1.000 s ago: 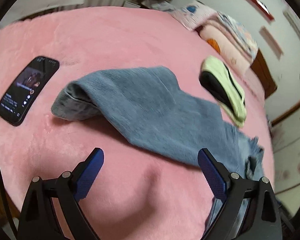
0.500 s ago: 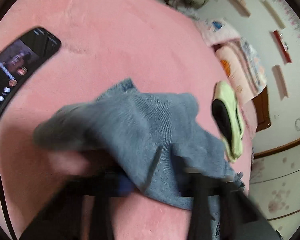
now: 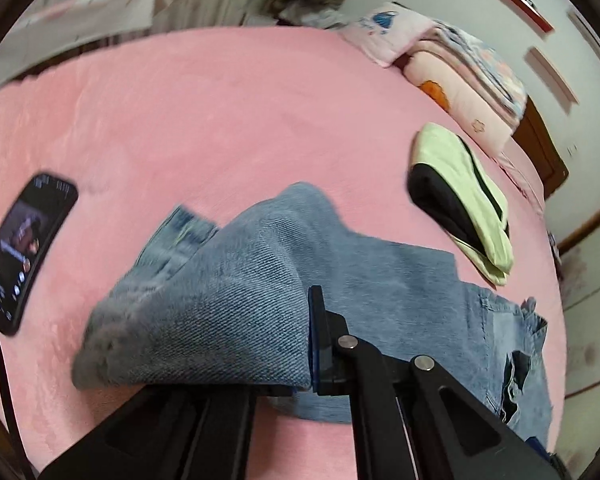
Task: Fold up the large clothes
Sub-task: 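Fold the gripped sleeve across the jacket back with the left tool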
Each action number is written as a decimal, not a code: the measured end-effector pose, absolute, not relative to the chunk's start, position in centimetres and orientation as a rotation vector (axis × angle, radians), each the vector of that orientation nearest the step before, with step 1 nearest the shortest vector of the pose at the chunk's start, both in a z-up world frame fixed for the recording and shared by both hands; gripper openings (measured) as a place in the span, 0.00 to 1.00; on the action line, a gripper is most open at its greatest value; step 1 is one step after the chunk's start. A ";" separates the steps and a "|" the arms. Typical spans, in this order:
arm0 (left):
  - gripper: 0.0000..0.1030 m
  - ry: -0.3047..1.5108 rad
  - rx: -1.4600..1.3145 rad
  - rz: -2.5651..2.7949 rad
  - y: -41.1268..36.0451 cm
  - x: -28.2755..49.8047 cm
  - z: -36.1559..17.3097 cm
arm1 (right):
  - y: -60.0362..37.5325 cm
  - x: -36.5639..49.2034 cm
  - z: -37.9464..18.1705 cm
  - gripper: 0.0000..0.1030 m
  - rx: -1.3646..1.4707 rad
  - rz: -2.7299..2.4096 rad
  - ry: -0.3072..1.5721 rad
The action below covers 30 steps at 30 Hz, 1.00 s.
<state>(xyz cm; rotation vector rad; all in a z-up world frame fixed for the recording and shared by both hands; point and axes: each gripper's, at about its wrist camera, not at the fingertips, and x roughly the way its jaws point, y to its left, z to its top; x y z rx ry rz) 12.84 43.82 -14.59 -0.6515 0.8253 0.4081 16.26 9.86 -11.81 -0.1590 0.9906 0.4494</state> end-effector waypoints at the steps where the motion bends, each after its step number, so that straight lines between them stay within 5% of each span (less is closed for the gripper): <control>1: 0.02 0.821 -0.627 0.399 43.0 13.3 -13.9 | 9.7 16.3 -11.7 0.58 -0.155 0.449 0.988; 18: 0.02 0.684 -0.168 0.026 16.9 20.0 -2.7 | -4.9 16.9 -7.5 0.58 0.027 0.232 0.886; 26: 0.04 0.845 0.046 -0.265 0.8 21.9 -8.4 | -14.8 16.6 -8.8 0.59 0.108 0.032 0.910; 30: 0.15 0.976 0.133 -0.322 -2.5 21.5 -12.6 | -17.8 16.5 -10.2 0.59 0.127 -0.036 0.953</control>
